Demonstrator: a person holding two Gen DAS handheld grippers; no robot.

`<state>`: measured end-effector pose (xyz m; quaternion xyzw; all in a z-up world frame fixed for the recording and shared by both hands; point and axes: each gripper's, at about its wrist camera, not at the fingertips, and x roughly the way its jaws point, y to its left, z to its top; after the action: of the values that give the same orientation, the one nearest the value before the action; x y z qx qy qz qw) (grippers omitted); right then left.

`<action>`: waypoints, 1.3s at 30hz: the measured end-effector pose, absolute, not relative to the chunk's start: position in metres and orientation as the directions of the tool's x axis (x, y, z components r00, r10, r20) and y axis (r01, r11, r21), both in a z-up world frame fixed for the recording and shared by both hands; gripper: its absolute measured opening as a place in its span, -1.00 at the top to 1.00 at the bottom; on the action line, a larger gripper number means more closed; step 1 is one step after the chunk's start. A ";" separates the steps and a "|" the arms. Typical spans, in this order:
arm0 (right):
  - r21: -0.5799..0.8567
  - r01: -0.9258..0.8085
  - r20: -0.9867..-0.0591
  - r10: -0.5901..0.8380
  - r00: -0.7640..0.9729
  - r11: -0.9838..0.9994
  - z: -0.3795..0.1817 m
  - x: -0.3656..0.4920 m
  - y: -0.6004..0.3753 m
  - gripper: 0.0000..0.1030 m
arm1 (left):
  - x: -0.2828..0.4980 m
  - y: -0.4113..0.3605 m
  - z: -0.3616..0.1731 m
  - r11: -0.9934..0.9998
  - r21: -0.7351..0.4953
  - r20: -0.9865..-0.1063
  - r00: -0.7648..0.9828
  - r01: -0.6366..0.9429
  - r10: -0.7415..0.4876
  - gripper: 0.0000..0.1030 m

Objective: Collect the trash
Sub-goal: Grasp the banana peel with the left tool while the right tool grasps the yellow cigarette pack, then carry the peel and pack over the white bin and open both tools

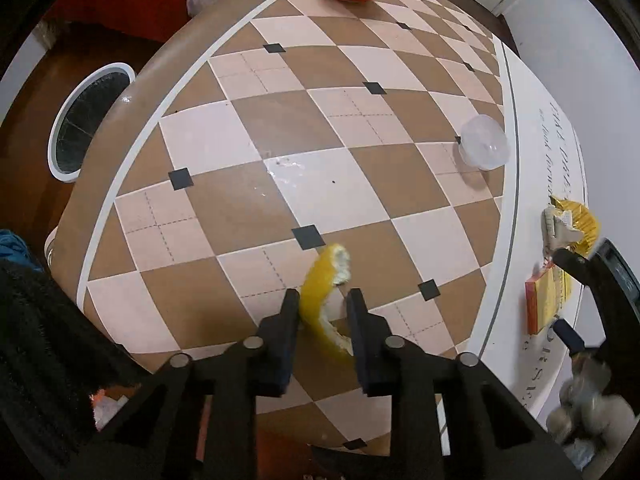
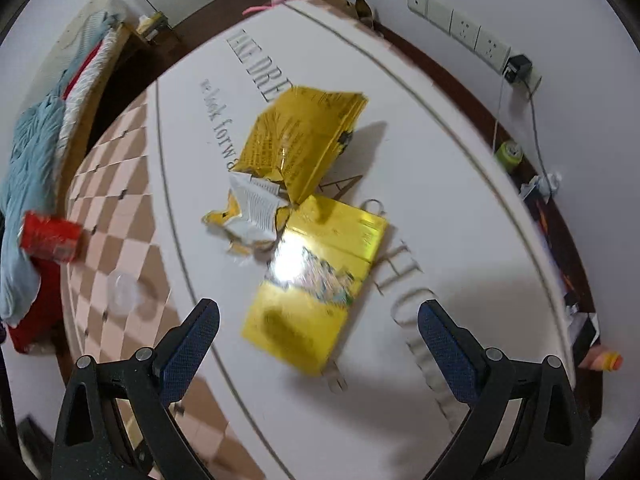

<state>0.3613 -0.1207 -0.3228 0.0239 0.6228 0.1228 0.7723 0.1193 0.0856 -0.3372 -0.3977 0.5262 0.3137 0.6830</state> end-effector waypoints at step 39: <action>-0.033 -0.392 -0.969 0.067 0.238 0.919 -0.344 0.243 -0.118 -0.23 | 0.113 0.068 -0.318 0.713 -0.058 -0.964 0.224 -0.699 0.141 0.83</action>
<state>0.2435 -0.1180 -0.3441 -0.1357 0.5993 0.1482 0.7749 0.1130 0.0678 -0.3179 -0.2515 0.5546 0.2837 0.7407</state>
